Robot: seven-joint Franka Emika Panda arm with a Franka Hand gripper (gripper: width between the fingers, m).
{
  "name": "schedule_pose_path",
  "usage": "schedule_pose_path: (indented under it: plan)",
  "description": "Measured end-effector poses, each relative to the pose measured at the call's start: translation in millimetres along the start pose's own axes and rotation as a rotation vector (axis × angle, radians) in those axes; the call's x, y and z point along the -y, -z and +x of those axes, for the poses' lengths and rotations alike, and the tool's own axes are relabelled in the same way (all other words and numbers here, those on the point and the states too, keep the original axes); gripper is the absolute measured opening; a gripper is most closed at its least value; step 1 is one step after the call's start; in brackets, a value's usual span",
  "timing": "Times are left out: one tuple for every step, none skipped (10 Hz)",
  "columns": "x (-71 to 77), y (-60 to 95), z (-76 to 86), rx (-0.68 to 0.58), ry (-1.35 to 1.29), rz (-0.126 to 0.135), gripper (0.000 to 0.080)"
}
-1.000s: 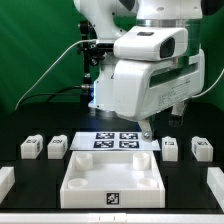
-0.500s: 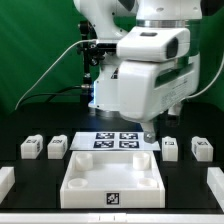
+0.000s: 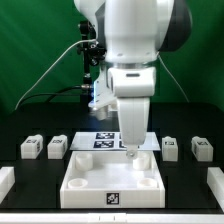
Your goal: Assemble one leg
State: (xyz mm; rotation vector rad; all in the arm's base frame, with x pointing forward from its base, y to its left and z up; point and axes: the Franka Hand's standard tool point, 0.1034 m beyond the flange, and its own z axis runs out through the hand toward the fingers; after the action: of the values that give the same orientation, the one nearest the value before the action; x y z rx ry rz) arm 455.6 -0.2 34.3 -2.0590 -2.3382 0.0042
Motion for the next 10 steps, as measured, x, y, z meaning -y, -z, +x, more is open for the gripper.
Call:
schedule_pose_path:
  plan:
    - [4.3, -9.2, -8.9, -0.006, -0.011, 0.001, 0.0650]
    - [8.6, -17.4, -16.4, -0.011, -0.024, 0.015, 0.0650]
    - [10.4, -20.8, -19.3, -0.013, -0.031, 0.021, 0.0650]
    - [11.6, -22.6, -20.7, -0.013, -0.037, 0.022, 0.0650]
    - [11.7, -22.6, -20.7, -0.013, -0.038, 0.022, 0.0650]
    - [11.8, -22.6, -21.0, -0.013, -0.038, 0.022, 0.0523]
    - [12.0, -22.8, -21.2, -0.013, -0.039, 0.023, 0.0372]
    - [12.2, -22.9, -21.2, -0.013, -0.039, 0.023, 0.0234]
    - [12.4, -22.9, -21.4, -0.013, -0.039, 0.023, 0.0101]
    - [11.7, -22.6, -21.8, -0.013, -0.041, 0.021, 0.0101]
